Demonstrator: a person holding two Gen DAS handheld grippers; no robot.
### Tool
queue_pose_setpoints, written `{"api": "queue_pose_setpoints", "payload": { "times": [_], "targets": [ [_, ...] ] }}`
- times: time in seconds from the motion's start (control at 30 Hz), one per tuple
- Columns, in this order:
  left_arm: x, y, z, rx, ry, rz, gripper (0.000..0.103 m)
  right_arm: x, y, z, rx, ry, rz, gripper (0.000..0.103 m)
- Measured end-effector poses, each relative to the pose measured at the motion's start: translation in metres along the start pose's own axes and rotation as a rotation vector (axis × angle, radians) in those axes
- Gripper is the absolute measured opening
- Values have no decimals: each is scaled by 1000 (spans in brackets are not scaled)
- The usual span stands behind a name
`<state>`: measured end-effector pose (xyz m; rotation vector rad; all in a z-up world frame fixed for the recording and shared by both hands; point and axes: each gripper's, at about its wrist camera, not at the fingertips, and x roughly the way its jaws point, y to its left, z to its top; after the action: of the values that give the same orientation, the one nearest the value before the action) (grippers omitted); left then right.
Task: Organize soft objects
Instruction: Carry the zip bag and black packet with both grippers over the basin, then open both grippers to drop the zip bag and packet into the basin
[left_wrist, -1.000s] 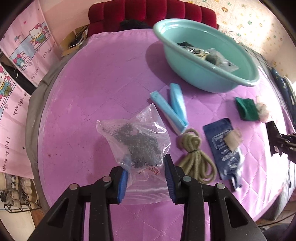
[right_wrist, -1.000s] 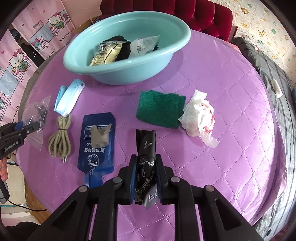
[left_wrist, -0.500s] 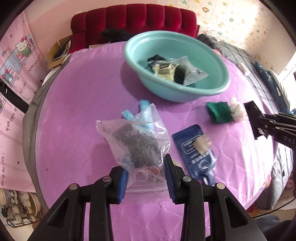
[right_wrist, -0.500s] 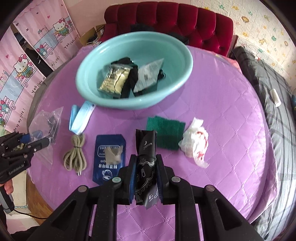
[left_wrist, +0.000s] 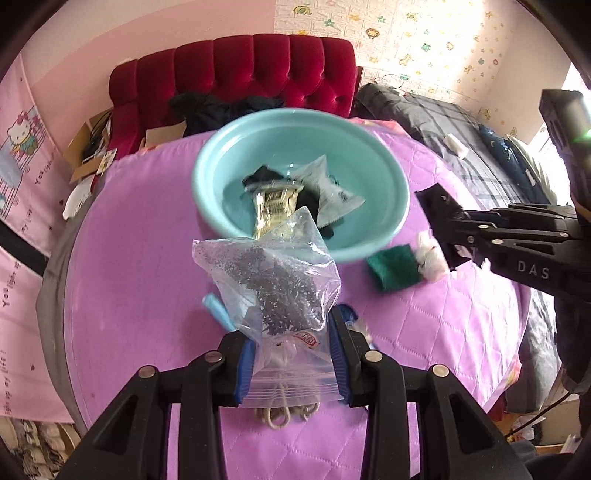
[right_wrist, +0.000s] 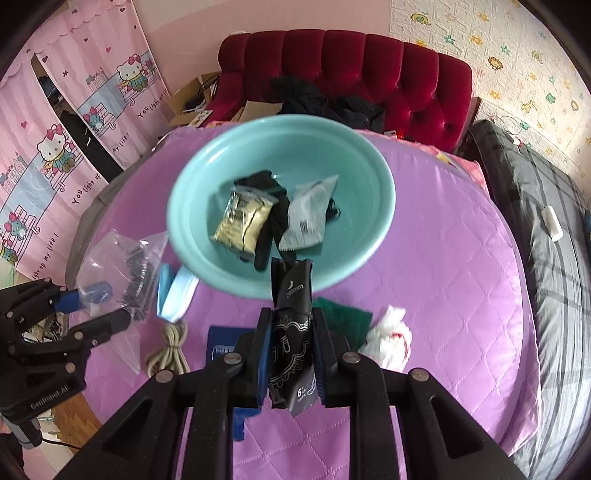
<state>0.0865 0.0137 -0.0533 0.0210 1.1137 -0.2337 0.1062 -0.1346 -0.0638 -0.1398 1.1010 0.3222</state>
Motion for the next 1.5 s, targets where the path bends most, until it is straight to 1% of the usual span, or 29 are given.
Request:
{"api": "queue_pose_setpoints", "payload": {
  "times": [0.27,0.47,0.57,0.8,1.0,1.33,1.5],
  "targets": [
    [16,-1,31,24,-9,-4,39,4,-3,32,-1,-25,6,20],
    [30,0,55,38,-19,-6,39,15,-7,57,4,-39,4,20],
    [39,0,67,45,-21,-8,39,24,-11,69,17,-36,23,20],
    [68,3,94,51,-12,1,39,52,-19,101,30,-29,24,21],
    [94,9,114,41,-10,10,39,81,-28,122,58,-5,33,21],
    [128,12,128,21,9,22,39,122,-36,134,77,39,10,23],
    [136,10,131,27,18,30,39,135,-41,139,101,55,6,24]
  ]
}}
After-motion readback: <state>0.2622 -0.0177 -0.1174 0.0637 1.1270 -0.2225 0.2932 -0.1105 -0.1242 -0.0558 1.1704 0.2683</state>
